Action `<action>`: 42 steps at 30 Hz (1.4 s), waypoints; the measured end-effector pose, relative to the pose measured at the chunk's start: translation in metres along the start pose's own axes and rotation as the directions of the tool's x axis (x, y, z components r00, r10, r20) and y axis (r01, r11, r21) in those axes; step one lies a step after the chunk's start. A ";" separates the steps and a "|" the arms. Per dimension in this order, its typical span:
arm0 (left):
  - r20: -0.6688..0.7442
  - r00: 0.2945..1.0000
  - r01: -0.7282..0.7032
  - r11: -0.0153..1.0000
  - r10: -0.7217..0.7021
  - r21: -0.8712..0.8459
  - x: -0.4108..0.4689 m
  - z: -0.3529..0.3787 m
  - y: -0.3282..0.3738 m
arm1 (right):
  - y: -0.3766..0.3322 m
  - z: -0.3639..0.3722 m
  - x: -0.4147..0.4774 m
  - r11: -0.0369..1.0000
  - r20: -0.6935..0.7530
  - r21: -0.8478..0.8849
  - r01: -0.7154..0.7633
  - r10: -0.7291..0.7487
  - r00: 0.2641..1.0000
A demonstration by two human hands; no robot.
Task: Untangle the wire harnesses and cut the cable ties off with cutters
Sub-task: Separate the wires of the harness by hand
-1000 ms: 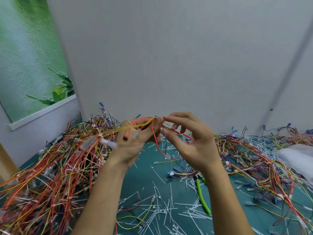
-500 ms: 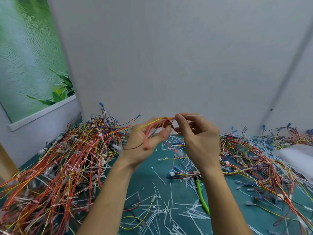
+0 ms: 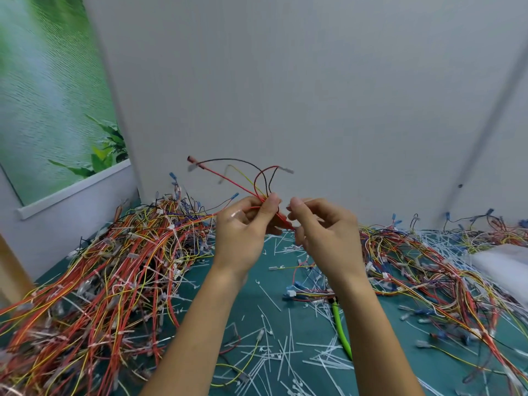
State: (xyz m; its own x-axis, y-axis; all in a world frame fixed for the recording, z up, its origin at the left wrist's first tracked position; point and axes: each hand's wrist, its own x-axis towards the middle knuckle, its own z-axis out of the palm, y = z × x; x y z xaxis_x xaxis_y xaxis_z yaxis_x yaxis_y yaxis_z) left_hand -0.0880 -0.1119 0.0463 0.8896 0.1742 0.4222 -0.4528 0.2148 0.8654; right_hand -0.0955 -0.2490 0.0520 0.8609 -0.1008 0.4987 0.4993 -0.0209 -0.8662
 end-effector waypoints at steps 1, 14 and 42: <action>-0.005 0.999 0.033 0.999 -0.033 -0.009 0.000 -0.001 0.000 | -0.001 -0.001 0.000 0.998 0.033 0.037 -0.050 0.048 0.998; 0.001 0.992 0.124 0.992 -0.124 0.013 0.002 0.000 -0.001 | 0.001 -0.004 0.001 0.986 0.104 0.044 -0.161 0.155 0.982; 0.031 0.997 0.077 0.993 -0.074 -0.091 0.007 -0.018 0.011 | 0.013 -0.045 0.022 0.814 0.001 0.515 -0.267 0.311 0.950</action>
State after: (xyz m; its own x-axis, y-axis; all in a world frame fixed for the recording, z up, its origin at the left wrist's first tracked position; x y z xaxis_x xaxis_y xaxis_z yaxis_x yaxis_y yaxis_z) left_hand -0.0877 -0.0912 0.0540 0.9221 0.1276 0.3653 -0.3869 0.3144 0.8669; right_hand -0.0748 -0.2959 0.0504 0.9736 -0.1009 0.2046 0.2269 0.5225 -0.8219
